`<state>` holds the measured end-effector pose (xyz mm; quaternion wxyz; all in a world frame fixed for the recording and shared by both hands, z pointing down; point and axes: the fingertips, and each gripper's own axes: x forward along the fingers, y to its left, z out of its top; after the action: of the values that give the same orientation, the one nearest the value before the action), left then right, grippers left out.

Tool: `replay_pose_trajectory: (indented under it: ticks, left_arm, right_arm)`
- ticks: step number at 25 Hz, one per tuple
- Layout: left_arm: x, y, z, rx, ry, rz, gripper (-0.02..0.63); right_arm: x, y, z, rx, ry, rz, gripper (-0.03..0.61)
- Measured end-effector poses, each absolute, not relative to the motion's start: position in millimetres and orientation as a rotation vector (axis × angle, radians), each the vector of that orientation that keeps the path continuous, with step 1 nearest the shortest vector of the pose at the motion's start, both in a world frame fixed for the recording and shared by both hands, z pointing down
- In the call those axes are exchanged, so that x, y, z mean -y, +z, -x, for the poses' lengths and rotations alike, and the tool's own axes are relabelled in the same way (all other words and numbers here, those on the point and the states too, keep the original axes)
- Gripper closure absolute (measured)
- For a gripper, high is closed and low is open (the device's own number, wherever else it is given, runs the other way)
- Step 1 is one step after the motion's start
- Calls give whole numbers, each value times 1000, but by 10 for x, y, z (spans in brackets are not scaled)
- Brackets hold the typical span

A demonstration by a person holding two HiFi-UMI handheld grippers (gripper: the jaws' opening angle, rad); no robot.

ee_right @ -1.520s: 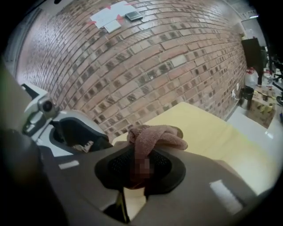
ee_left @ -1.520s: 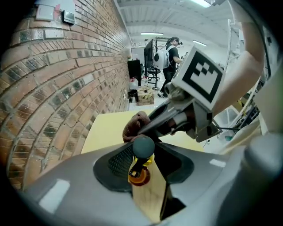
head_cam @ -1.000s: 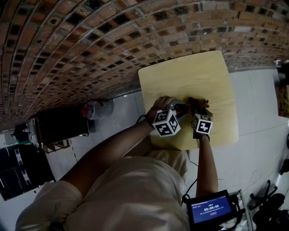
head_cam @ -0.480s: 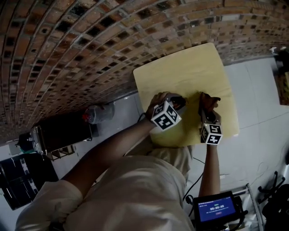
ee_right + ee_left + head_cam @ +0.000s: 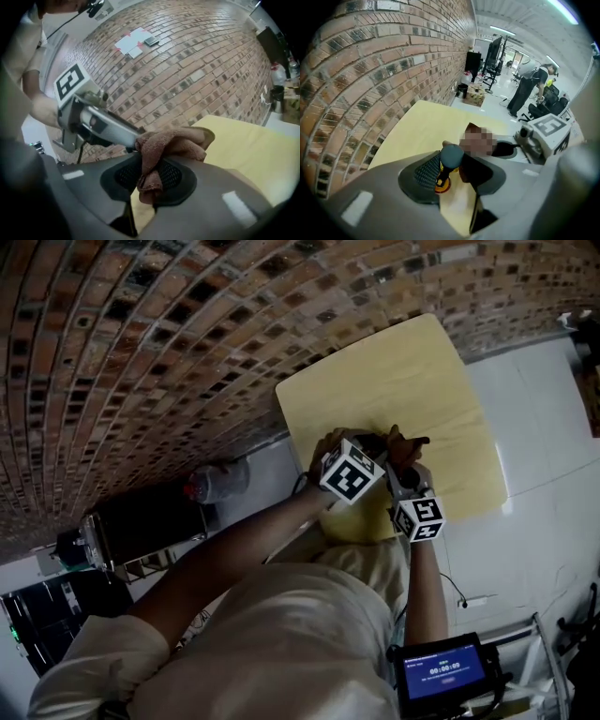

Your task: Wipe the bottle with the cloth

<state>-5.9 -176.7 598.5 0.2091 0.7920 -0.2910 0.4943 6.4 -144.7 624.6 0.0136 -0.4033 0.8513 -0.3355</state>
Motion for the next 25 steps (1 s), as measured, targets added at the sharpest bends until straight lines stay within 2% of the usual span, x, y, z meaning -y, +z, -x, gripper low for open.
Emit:
replay_pose_trajectory:
  ticks: [9, 15, 19, 25]
  left_arm:
    - [1857, 6000, 153, 841, 1304, -2074, 440]
    - [1851, 6042, 165, 850, 1305, -2038, 440]
    - [1891, 6043, 229, 912, 1221, -1960, 434]
    - [1871, 6029, 254, 864, 1183, -1931, 403]
  right_arm:
    - [1557, 6805, 39, -2696, -1114, 1417, 511]
    - [1613, 7560, 23, -2786, -1468, 1664, 509]
    - [1625, 7515, -27, -2781, -1554, 1700, 509]
    - [1297, 7349, -313, -2663, -1456, 1728, 509]
